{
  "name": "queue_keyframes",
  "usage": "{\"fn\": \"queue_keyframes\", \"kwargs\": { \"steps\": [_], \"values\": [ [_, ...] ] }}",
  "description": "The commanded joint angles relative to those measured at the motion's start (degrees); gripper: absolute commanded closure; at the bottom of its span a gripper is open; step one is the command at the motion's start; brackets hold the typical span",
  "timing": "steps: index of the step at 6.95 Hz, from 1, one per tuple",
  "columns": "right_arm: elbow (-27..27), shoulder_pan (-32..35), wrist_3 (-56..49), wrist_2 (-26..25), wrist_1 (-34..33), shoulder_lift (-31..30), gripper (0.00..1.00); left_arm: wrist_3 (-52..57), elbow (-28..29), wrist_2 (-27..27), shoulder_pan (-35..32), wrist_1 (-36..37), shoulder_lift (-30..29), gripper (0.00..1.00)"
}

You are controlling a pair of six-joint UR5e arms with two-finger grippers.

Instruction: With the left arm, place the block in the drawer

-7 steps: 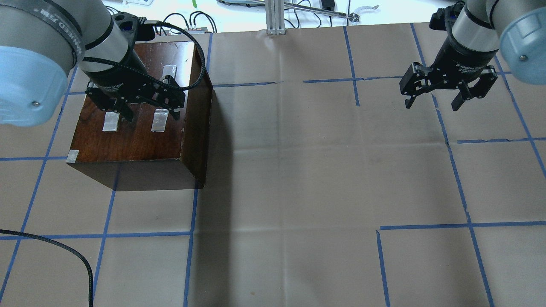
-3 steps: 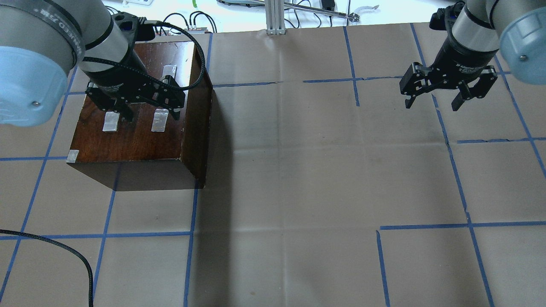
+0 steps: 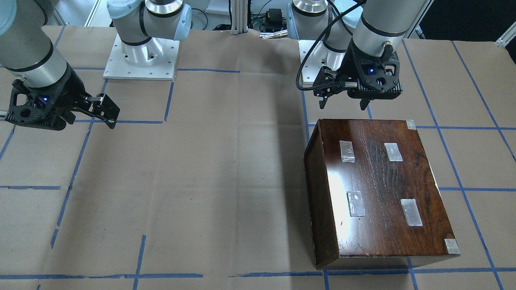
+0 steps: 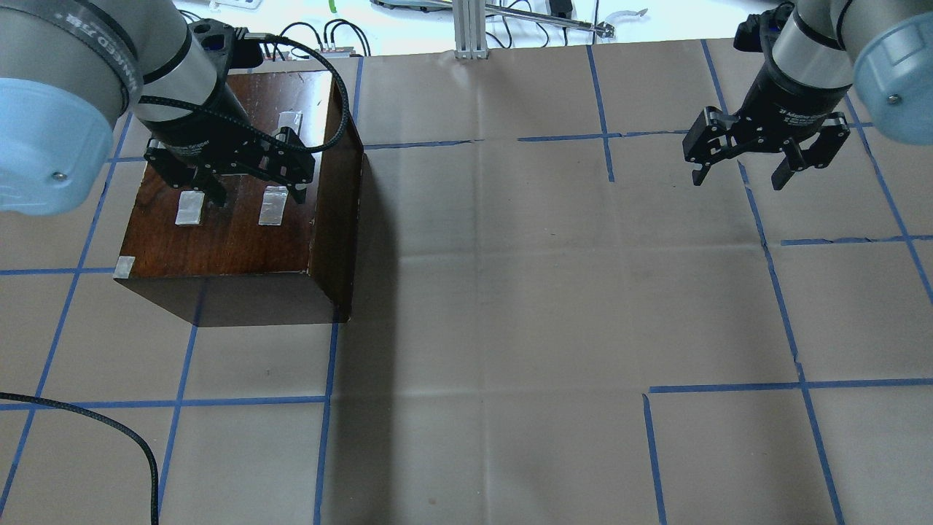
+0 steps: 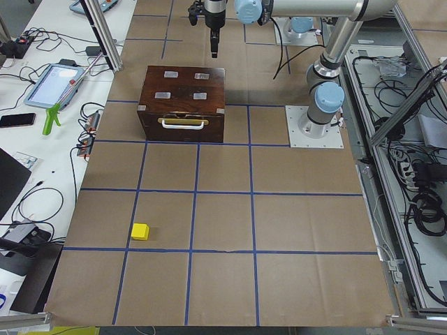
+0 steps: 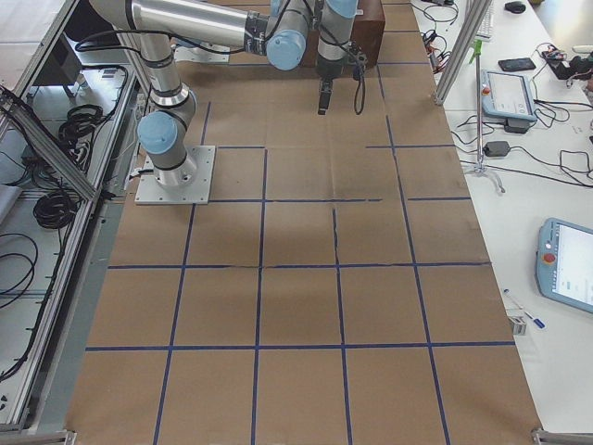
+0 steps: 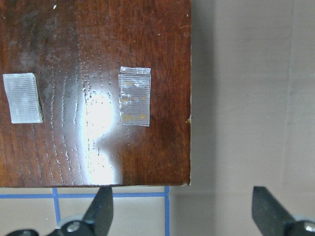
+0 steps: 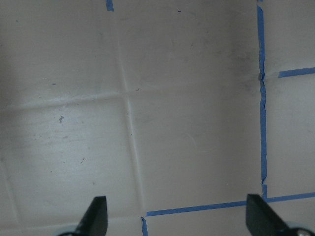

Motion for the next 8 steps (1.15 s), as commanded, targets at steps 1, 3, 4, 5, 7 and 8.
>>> {"fn": "queue_keyframes", "kwargs": {
  "steps": [1,3,4,5,7,8],
  "values": [
    [0.0,0.0,0.0,0.0,0.0,0.0,0.0,1.1,0.7,0.3,1.2,0.6,0.2,0.01],
    [0.0,0.0,0.0,0.0,0.0,0.1,0.0,5.3,1.2,-0.3,9.1,0.7,0.1,0.01],
    [0.0,0.0,0.0,0.0,0.0,0.0,0.0,10.2,1.3,-1.0,13.0,0.6,0.1,0.01],
    [0.0,0.0,0.0,0.0,0.0,0.0,0.0,13.9,1.2,-2.6,17.0,1.0,0.0,0.01],
    [-0.1,0.0,0.0,0.0,0.0,0.0,0.0,22.0,2.0,-2.9,24.5,1.2,-2.3,0.01],
    [-0.1,0.0,0.0,0.0,0.0,0.0,0.0,25.2,3.5,-3.0,27.4,1.2,-4.0,0.01]
  ]
}}
